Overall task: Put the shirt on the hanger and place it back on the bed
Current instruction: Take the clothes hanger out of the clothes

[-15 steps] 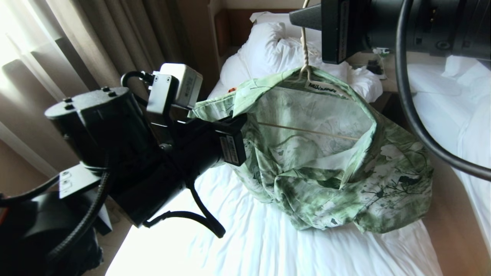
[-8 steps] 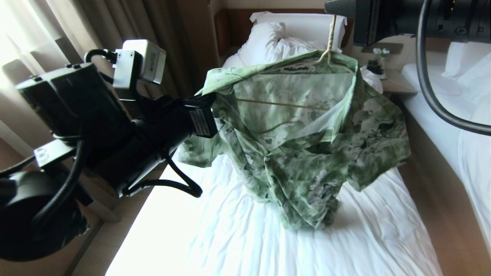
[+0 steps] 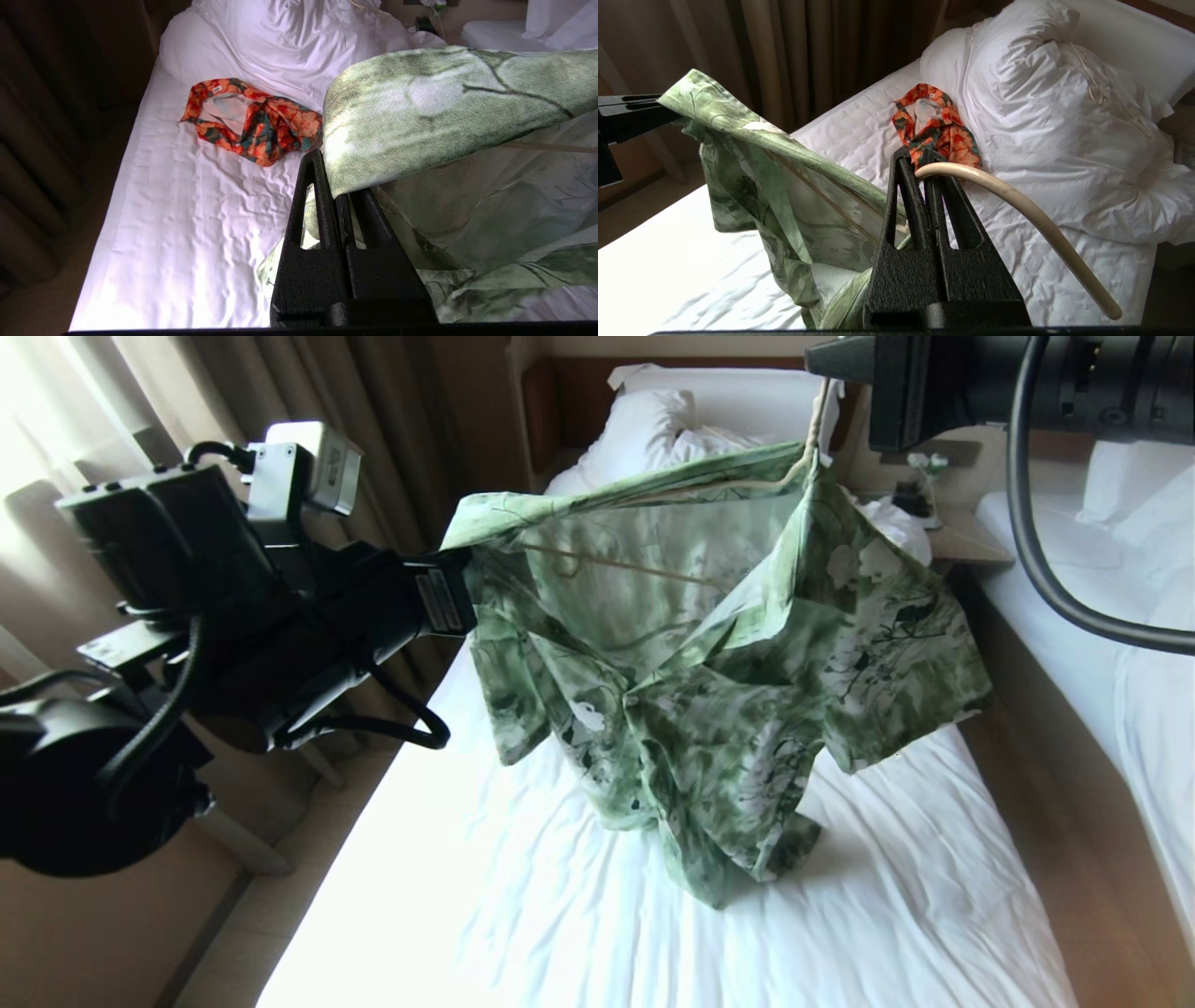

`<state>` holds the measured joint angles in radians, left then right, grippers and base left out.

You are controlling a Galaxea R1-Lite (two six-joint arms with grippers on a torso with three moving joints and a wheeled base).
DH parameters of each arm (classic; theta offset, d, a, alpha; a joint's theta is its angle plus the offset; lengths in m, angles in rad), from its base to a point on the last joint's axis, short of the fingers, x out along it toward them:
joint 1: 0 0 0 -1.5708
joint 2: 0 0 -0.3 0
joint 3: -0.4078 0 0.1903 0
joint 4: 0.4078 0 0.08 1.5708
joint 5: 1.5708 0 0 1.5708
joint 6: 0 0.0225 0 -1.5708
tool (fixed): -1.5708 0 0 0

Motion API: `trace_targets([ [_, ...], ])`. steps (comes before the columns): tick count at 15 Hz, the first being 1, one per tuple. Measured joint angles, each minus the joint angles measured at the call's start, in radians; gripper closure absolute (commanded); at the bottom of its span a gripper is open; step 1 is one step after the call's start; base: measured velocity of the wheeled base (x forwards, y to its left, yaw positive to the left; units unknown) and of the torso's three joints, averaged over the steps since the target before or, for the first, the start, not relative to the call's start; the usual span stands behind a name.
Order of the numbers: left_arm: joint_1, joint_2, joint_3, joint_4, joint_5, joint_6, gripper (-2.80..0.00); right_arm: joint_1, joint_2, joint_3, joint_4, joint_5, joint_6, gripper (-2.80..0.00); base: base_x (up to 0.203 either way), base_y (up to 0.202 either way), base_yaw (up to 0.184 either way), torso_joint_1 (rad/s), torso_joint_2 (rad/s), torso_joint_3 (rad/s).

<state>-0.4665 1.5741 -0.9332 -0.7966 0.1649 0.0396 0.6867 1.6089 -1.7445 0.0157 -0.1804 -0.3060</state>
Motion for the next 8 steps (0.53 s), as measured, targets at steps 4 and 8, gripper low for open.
trace_targets([
  [4, 0.034, 0.004, -0.024, -0.001, 0.001, -0.013, 0.00, -0.020, 0.016, 0.004, 0.003, 0.000, 0.000, 0.00, 0.000, 0.000, 0.000, 0.000, 0.00, 0.000],
  [8, 0.045, -0.023, -0.030, -0.001, 0.001, -0.013, 0.00, -0.020, 0.032, 0.009, 0.001, 0.004, 0.000, 0.00, 0.000, 0.000, 0.000, 0.000, 0.00, 0.000],
])
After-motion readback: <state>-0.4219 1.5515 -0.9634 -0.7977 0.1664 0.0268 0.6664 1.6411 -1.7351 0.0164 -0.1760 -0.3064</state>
